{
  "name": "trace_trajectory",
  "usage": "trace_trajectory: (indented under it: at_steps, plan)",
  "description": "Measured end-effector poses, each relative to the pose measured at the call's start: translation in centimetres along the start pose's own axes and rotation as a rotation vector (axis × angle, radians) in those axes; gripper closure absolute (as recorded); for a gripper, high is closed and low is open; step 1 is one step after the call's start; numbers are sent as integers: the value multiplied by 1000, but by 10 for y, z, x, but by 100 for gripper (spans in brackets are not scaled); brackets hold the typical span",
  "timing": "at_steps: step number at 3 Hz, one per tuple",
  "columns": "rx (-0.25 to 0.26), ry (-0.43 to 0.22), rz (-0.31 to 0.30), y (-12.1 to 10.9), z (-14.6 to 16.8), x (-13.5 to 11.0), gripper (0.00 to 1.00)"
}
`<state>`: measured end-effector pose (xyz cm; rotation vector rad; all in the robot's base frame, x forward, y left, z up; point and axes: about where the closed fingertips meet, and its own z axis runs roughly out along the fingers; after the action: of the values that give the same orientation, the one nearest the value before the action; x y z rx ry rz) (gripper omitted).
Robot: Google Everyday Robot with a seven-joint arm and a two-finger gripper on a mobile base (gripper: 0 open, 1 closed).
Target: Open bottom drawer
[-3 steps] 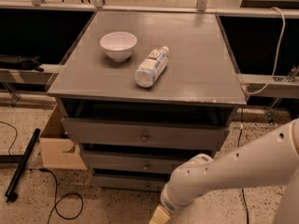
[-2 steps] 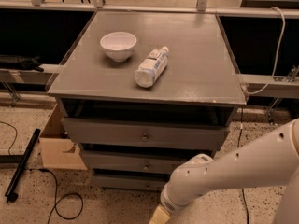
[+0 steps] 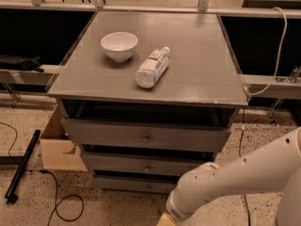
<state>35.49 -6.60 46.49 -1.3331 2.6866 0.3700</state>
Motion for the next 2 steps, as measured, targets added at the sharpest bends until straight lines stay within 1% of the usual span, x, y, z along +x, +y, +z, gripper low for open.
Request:
trace_trajectory:
  at_steps: [1,2]
  plan:
    - [-4,-10,6,-2,2,-3,0]
    - [-33,-83,50,-14,15,-27,0]
